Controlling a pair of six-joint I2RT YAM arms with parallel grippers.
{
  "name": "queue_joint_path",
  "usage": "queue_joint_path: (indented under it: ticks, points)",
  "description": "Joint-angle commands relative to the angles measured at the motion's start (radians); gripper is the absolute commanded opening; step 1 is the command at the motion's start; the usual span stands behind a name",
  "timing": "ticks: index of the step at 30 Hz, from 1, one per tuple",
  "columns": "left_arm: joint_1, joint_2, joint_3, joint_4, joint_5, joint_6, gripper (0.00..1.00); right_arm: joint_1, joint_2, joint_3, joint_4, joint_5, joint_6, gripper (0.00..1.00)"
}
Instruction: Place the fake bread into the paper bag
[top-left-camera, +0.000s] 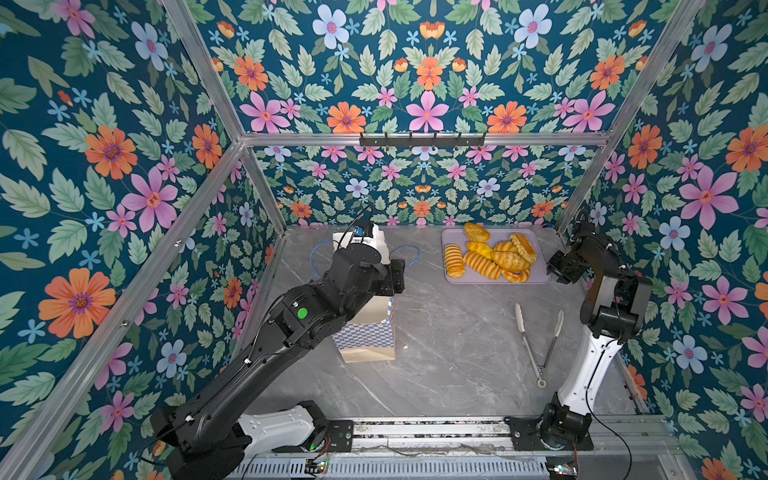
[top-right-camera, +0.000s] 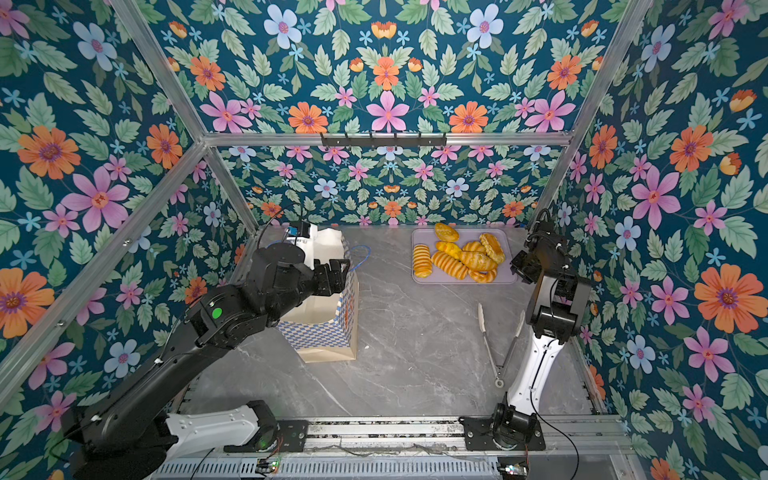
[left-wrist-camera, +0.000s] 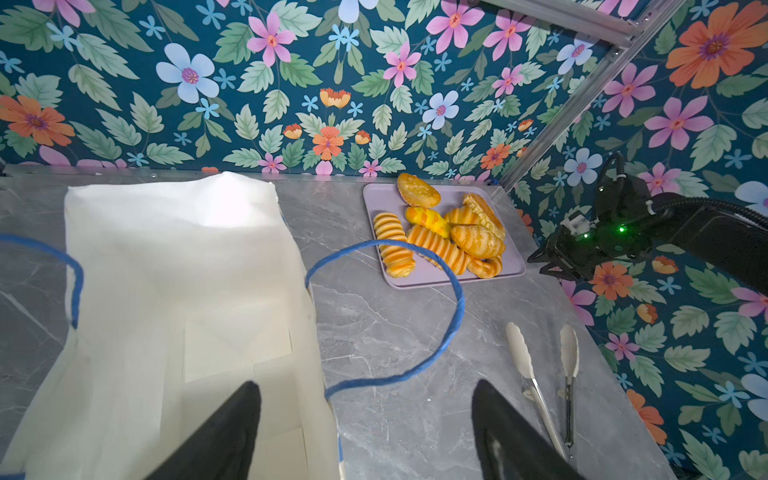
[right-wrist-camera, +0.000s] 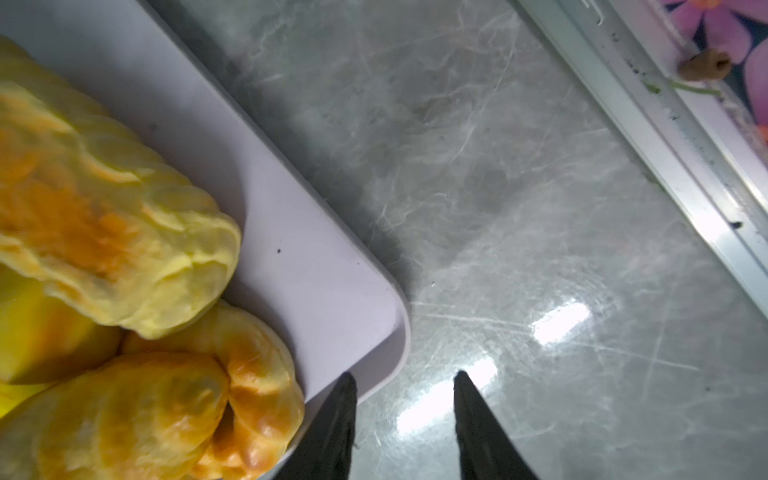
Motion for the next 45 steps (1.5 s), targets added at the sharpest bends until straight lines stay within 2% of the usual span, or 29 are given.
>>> queue_joint_path:
  ticks: [1,6,16,24,36,45]
  points:
    - [0.001,-0.016,-0.023,0.023,-0.028,-0.024,0.82,0.001,0.009,-0.012,-0.016,0.001,-0.019,0.40]
    - [0.001,-0.016,-0.040,0.028,-0.025,-0.038,0.82,0.001,0.031,-0.031,0.004,-0.008,-0.019,0.36]
    - [0.000,-0.016,-0.044,0.037,-0.026,-0.047,0.83,0.015,0.053,-0.045,0.032,-0.029,-0.049,0.21]
    - [0.001,-0.033,-0.050,0.032,-0.044,-0.052,0.83,0.053,0.044,-0.043,0.035,-0.027,-0.052,0.01]
    - [0.001,-0.045,-0.071,0.040,-0.042,-0.056,0.84,0.160,0.056,0.038,-0.036,-0.052,0.052,0.00]
    - [0.001,-0.072,-0.094,0.042,-0.050,-0.063,0.84,0.207,0.100,0.089,-0.063,-0.070,0.011,0.00]
